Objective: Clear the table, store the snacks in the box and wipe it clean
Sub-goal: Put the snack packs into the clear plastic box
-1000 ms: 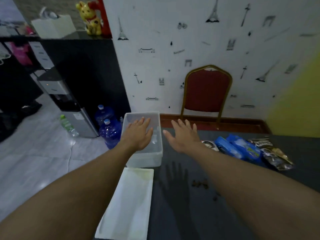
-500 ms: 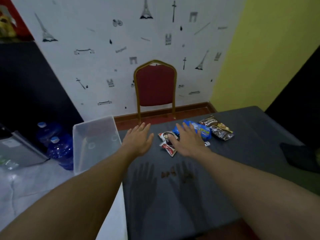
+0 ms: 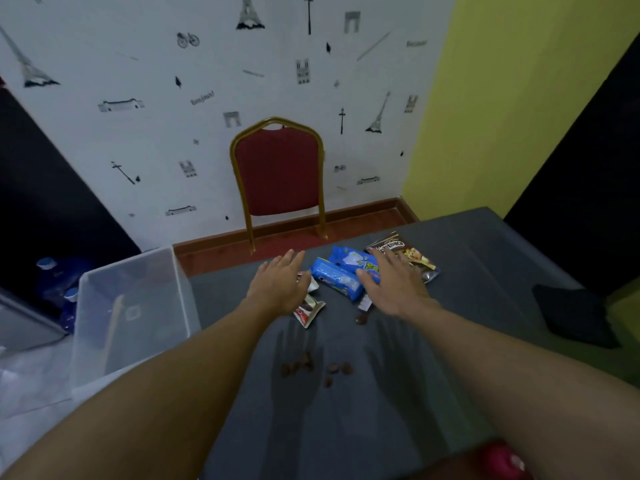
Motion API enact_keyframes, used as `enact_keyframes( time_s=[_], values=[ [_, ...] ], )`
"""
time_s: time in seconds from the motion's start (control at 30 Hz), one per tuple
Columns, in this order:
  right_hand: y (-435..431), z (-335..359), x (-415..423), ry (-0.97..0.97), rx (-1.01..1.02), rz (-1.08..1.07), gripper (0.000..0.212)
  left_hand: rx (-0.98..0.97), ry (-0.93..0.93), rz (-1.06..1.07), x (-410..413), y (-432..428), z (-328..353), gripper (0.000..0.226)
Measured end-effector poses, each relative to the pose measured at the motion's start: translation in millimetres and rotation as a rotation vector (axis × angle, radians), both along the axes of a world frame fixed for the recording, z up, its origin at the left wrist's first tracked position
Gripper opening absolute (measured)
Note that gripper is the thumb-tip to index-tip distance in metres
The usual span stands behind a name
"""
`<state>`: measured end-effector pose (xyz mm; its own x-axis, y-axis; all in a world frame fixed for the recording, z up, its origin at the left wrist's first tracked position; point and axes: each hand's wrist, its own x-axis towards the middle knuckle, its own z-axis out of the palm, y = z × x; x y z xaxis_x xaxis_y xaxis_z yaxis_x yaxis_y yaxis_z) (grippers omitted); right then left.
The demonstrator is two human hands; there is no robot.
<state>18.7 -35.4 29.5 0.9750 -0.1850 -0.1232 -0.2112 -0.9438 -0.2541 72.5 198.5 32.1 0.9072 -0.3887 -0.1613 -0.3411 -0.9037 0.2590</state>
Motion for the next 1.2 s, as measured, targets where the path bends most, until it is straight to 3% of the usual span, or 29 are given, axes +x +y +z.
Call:
enact_keyframes(
  time_s=[0.63,0.9,1.2],
  values=[
    [-105,-60,42,0.078,0.130,0.011,0.057,0.021,0.188,0.003,45,-112,-63,0.063],
    [-110,-86,72,0.101,0.166,0.066,0.073,0.087,0.218,-0.047,69,-125,-87,0.071],
    [-96,-126,111,0.101,0.071,0.242,0.094,0.180,0.178,-0.081,85,-127,-131,0.088]
  ],
)
